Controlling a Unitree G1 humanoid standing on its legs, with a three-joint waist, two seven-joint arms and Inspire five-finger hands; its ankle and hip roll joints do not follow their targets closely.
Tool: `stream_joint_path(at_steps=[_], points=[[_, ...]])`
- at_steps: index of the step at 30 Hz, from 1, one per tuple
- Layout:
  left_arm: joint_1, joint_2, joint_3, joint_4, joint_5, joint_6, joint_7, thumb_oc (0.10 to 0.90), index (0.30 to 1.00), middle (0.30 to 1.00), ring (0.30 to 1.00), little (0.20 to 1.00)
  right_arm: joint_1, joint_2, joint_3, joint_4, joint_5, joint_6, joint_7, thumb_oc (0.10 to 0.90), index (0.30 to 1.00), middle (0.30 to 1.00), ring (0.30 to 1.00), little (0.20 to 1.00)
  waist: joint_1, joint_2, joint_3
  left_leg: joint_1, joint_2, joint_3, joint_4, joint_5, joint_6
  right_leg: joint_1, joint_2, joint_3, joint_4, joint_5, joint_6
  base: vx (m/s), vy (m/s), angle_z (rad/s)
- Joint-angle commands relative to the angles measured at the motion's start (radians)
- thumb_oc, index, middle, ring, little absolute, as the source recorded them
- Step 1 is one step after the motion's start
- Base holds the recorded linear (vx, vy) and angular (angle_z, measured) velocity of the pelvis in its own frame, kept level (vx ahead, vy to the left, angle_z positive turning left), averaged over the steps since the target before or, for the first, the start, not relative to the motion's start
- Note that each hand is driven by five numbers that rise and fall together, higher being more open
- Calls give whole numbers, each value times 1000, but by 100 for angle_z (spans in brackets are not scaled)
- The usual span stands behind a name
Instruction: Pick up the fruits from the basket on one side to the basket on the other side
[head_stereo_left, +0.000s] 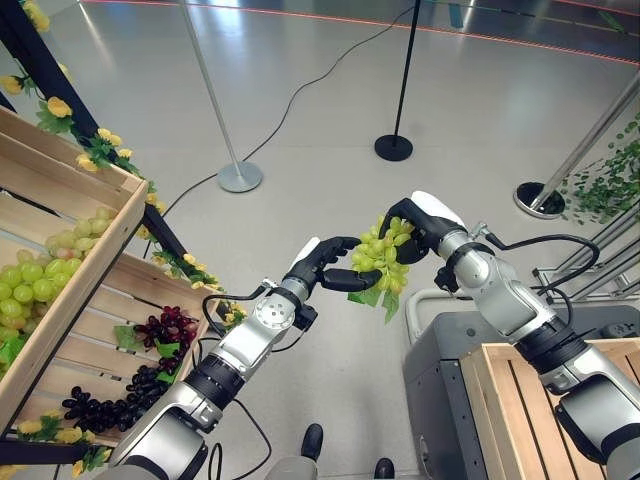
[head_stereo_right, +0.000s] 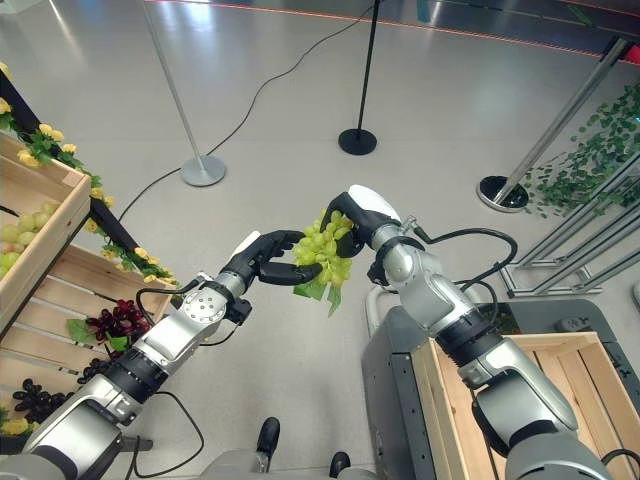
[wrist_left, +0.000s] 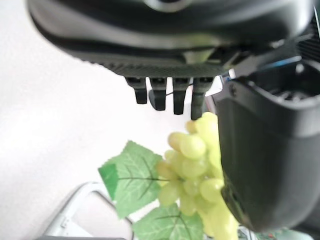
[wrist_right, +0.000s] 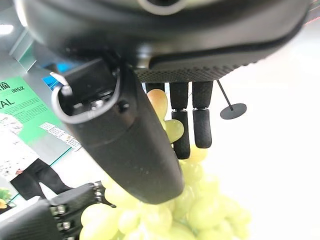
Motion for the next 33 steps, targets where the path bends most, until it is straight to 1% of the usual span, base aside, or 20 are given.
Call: stream_joint_path(at_steps=[1, 11, 15, 16, 18, 19, 23, 27, 28, 29, 30, 32, 33], points=[[-42, -57, 48, 75, 25, -78, 55, 800, 900, 900, 900, 900, -146, 1, -41, -76, 48, -87, 2, 400, 300, 300, 300, 300, 9, -32, -162, 74, -14, 69, 1, -108, 3, -55, -21, 21, 2, 82, -1, 4, 6, -3], [-54, -73, 55, 94, 33, -79, 75, 800, 900, 900, 900, 900, -144, 33, -40, -77, 124, -74, 51, 400, 300, 300, 300, 300, 7, -36, -159, 76, -14, 68, 1, -108, 3, -53, -21, 20, 2, 80, -4, 1, 1, -2], [-53, -78, 56, 104, 16, -86, 60, 800, 900, 900, 900, 900, -142, 40, -39, -78, 144, -87, 55, 400, 300, 300, 300, 300, 6, -37, -158, 77, -15, 68, 1, -108, 3, -50, -20, 22, 2, 80, -4, 0, 0, 0], [-52, -81, 57, 104, 8, -89, 55, 800, 900, 900, 900, 900, -142, 42, -40, -79, 153, -90, 54, 400, 300, 300, 300, 300, 7, -37, -159, 82, -14, 67, 1, -117, 3, -46, -18, 22, 2, 72, -4, 0, 0, 0], [-48, -87, 57, 100, -10, -91, 33, 800, 900, 900, 900, 900, -138, 47, -44, -90, 180, -91, 57, 400, 300, 300, 300, 300, 6, -37, -158, 76, -14, 68, 1, -108, 4, -52, -20, 23, 2, 80, -5, 0, 0, 0], [-42, -95, 53, 100, -26, -94, 10, 800, 900, 900, 900, 900, -134, 51, -47, -95, 195, -99, 52, 400, 300, 300, 300, 300, 7, -36, -157, 82, -13, 68, 1, -117, 3, -46, -19, 22, 2, 72, -5, 0, 0, 0], [-34, -109, 47, 112, -80, -97, -51, 800, 900, 900, 900, 900, -137, 61, -52, -104, 207, -129, 36, 400, 300, 300, 300, 300, 7, -34, -156, 85, -14, 70, 1, -119, 3, -44, -19, 22, 2, 71, -6, 0, 0, 0], [-22, -132, 39, 134, -171, -98, -137, 800, 900, 900, 900, 900, -145, 74, -62, -118, 212, -172, 6, 400, 300, 300, 300, 300, 6, -31, -156, 86, -15, 73, 1, -121, 4, -44, -19, 24, 2, 72, -6, 0, 0, 0], [-15, -140, 38, 146, -210, -92, -174, 800, 900, 900, 900, 900, -149, 77, -63, -123, 212, -190, -9, 400, 300, 300, 300, 300, 6, -29, -158, 86, -16, 74, 1, -121, 5, -44, -19, 26, 2, 71, -6, 0, 0, 0], [-15, -140, 38, 146, -210, -93, -175, 800, 900, 900, 900, 900, -149, 77, -62, -123, 212, -190, -9, 400, 300, 300, 300, 300, 6, -29, -158, 86, -15, 74, 1, -121, 5, -44, -19, 27, 2, 71, -6, 0, 0, 0], [-8, -148, 36, 159, -248, -86, -215, 800, 900, 900, 900, 900, -154, 78, -63, -132, 205, -203, -25, 400, 300, 300, 300, 300, 5, -27, -160, 88, -15, 77, 1, -121, 4, -44, -20, 28, 2, 72, -5, 0, 0, 0], [-2, -150, 39, 164, -278, -78, -244, 800, 900, 900, 900, 900, -157, 75, -62, -132, 210, -213, -30, 400, 300, 300, 300, 300, 5, -26, -162, 89, -14, 80, 1, -121, 4, -44, -20, 29, 2, 72, -4, 0, 0, 0], [4, -154, 44, 176, -314, -74, -276, 800, 900, 900, 900, 900, -160, 71, -59, -139, 214, -219, -36, 400, 300, 300, 300, 300, 3, -24, -163, 90, -14, 82, 1, -121, 4, -44, -21, 30, 2, 73, -4, 0, 0, 0]])
